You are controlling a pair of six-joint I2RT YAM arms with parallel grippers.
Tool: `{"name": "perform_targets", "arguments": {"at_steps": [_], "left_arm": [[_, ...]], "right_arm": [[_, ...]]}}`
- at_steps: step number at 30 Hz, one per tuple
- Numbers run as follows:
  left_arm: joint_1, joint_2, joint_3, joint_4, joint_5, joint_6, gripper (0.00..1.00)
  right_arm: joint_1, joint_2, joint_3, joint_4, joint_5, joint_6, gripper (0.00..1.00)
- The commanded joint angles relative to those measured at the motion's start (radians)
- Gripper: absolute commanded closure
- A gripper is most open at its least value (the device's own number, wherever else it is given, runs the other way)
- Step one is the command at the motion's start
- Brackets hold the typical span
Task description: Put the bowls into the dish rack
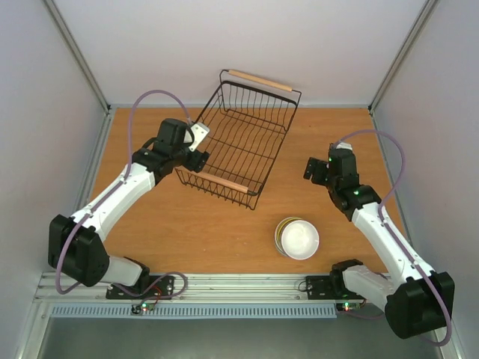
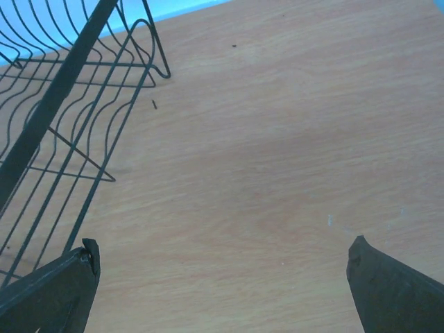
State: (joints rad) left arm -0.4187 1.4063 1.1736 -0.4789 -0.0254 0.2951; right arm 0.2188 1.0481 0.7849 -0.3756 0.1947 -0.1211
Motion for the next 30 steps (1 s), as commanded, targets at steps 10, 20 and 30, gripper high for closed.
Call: {"name": "perform_targets", "arguments": {"at_steps": [10,20,30], "left_arm": [[0.001,-0.006,-0.011,0.034,0.041,-0.022,0.12],[-0.012,0.163,0.110,-0.194,0.038,0.021,0.59],[-0.011,0.241,0.101,-0.281,-0.042,0.060,1.00]], "right_arm": [[0.012,-0.027,0.074,-0.142,0.058,-0.017,0.01],[0.011,-0.008,0.073,-0.148,0.088,0.004,0.01],[0.011,0.024,0.076,-0.141,0.074,0.017,0.01]]}}
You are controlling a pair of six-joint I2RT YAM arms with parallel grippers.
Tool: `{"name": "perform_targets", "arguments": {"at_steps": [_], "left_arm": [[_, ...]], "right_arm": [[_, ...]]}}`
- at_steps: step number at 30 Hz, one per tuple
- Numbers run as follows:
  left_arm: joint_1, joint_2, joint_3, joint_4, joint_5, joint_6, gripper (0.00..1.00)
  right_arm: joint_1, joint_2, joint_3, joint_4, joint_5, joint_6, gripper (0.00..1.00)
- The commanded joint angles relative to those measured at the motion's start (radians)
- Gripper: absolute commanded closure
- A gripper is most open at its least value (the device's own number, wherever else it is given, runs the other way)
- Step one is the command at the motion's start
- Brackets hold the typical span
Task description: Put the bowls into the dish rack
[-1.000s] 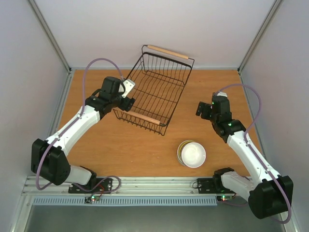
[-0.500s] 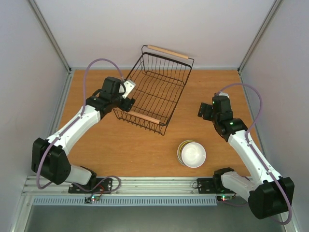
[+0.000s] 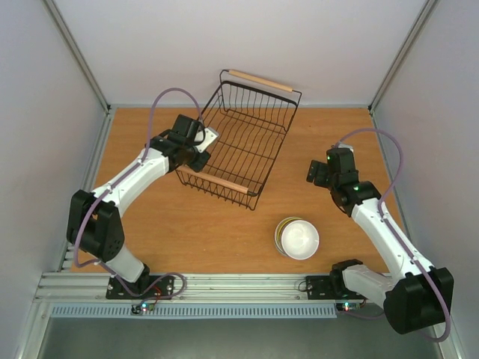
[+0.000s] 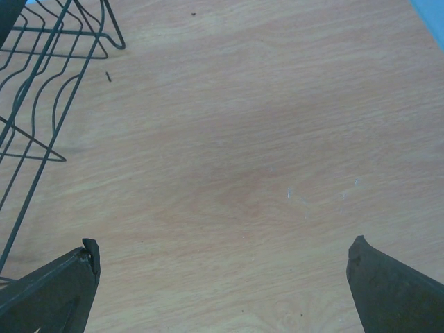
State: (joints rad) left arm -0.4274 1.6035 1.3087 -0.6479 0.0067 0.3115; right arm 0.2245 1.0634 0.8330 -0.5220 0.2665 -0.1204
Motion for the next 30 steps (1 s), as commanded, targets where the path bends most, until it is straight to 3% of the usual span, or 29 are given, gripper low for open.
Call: {"name": "perform_targets", "arguments": {"at_steps": [1,4,14,30], "left_arm": [[-0.002,0.043,-0.035,-0.122,-0.084,0.050,0.99],[0.014,0.040,-0.043,-0.141,-0.122,0.078,0.99],[0.264,0.178,0.110,-0.214,-0.149,0.216,0.99],[0.351,0.459,0.459,-0.168,-0.292,0.269,1.00]], "right_arm": [[0.006,0.015,0.029,0.008,-0.004,0.019,0.01],[0.006,0.029,0.032,0.009,-0.027,0.022,0.01],[0.006,0.024,0.027,0.016,-0.069,0.025,0.01],[0.006,0.063,0.001,0.132,-0.197,0.001,0.01]]}}
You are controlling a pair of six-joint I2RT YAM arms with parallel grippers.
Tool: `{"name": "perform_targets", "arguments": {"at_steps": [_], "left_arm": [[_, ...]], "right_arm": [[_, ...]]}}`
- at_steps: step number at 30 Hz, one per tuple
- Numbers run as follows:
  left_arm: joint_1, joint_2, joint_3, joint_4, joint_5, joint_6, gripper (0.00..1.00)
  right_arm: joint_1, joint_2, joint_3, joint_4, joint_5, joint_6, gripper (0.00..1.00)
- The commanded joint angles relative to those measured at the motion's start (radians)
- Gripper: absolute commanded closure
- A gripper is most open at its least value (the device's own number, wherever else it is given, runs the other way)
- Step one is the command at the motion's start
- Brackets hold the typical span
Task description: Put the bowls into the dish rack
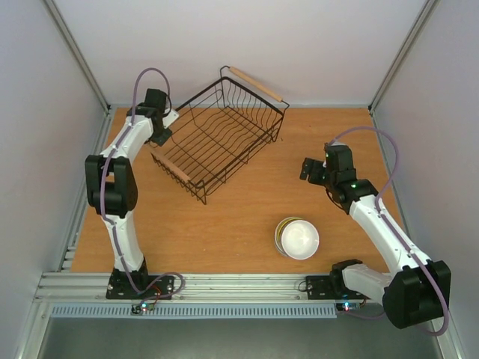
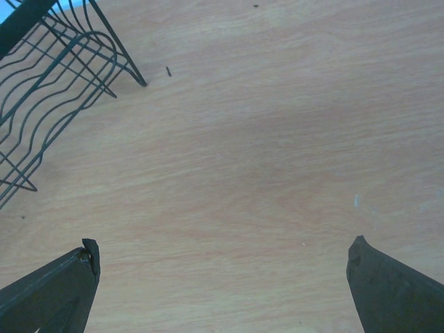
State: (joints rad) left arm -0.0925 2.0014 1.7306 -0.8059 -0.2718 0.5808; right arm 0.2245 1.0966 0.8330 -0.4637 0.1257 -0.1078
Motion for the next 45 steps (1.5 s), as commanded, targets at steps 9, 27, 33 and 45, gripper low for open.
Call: {"name": "perform_targets", "arguments": {"at_steps": [9,27,33,45], "left_arm": [[0.006,-0.064,0.095,0.080,0.230,-0.159,0.99],[0.153,-0.685,-0.571,0.355,0.359,-0.241,1.00],[0.213,-0.740,-0.748,0.357,0.407,-0.250,1.00],[0.215,-0.572,-0.764,0.376,0.384,-0.291,1.00]], "right_arm": [[-0.137,0.532,0.394,0.071,-0.378,0.088,0.01],[-0.362,1.182,0.754,0.631,-0.970,0.596,0.64],[-0.329,1.227,0.874,0.495,-0.991,0.522,0.89],[-0.208,1.341,1.175,0.166,-1.113,0.344,0.98]]}}
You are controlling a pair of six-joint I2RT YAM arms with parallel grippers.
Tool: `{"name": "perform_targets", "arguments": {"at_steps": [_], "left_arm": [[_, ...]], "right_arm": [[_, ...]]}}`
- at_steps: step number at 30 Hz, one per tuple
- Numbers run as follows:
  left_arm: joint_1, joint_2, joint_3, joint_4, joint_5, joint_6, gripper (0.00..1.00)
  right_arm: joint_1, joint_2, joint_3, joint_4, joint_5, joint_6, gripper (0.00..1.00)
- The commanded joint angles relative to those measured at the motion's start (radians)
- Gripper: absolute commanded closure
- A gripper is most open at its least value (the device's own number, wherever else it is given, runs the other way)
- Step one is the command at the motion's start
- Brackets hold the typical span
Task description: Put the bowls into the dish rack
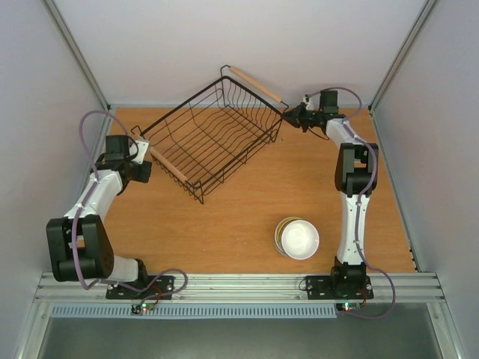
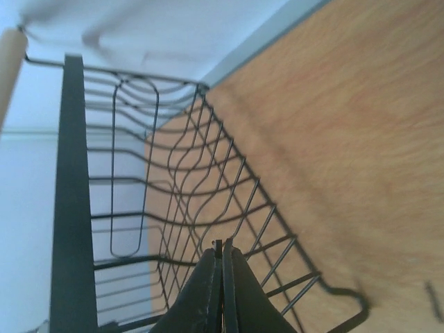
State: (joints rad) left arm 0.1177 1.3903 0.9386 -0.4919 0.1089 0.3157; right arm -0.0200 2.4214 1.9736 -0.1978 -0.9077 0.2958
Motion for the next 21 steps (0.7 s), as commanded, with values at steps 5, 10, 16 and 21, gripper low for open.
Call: {"name": "perform_targets", "arguments": {"at_steps": [5,10,16,21], "left_arm": [[0.005,0.119,0.083,0.061,-0.007,-0.026,1.00],[0.005,0.197,0.129,0.066,-0.011,-0.025,1.00],[0.005,0.277,0.183,0.075,-0.042,0.000,1.00],[0.005,0.339,0.219,0.078,-0.054,0.010,0.99]], "right_arm": [[0.078,0.001,0.018,-0.156,-0.103,-0.117,0.98],[0.080,-0.088,-0.148,-0.086,-0.093,-0.124,0.97],[0.088,-0.220,-0.399,0.035,-0.100,-0.101,0.97],[0.111,-0.304,-0.544,0.148,-0.134,-0.066,0.97]]}}
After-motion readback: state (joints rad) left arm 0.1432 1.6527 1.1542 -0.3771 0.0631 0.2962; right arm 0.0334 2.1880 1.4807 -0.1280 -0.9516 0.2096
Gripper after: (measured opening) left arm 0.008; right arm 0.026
